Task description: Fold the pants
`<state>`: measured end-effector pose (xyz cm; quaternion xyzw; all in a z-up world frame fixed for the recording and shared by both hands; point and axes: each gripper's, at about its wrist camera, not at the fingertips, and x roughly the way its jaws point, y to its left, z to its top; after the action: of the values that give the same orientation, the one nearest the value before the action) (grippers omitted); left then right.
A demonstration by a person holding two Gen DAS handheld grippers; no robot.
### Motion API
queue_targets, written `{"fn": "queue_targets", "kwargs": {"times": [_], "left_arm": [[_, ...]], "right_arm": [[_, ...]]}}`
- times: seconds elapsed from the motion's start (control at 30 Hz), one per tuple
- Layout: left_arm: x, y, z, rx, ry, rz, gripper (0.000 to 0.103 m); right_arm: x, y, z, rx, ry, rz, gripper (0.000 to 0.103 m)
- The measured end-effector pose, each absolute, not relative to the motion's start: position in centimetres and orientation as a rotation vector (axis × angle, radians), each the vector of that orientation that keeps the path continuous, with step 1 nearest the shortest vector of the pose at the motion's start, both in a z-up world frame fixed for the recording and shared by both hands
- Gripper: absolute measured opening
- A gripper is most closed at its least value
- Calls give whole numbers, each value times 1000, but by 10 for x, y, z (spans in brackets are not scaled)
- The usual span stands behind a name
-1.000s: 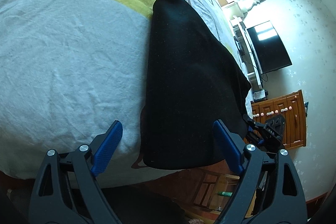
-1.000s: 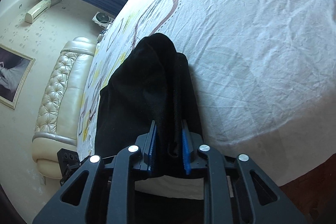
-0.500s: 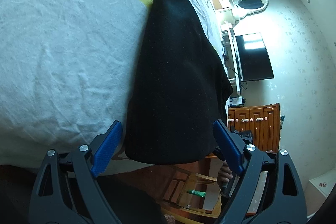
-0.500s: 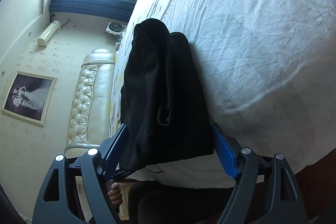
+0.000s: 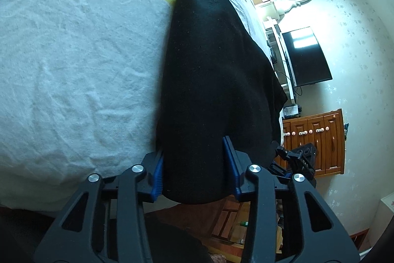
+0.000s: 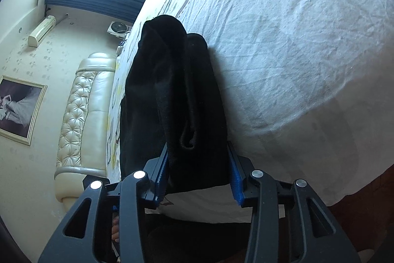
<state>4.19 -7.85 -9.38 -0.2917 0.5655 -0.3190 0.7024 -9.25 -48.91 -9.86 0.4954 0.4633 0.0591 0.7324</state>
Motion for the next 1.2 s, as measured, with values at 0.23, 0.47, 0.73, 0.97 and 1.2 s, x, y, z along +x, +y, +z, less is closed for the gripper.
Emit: {"fn": "queue_targets", "kwargs": {"times": [0.23,0.47,0.73,0.97,1.2], "left_arm": [[37,-89,-81,-528,1223,-673,30],[35,-90,-79,-513,1215,-657,28],[36,-70,-82,-501,1209,-620,28],[35,-53,-80,-497,1204,-590,28],[28,-33,-76,-507,1201,-554,28]], "right_arm": [[-89,-490,-99,1090,1012,131,42],[-86,-489,-97,1078,1009,137,42],[-78,-481,-97,1065,1022,158,42],[-66,-475,-100,1066,1033,183,42],[-53,-457,-103,1056,1059,239,42]]}}
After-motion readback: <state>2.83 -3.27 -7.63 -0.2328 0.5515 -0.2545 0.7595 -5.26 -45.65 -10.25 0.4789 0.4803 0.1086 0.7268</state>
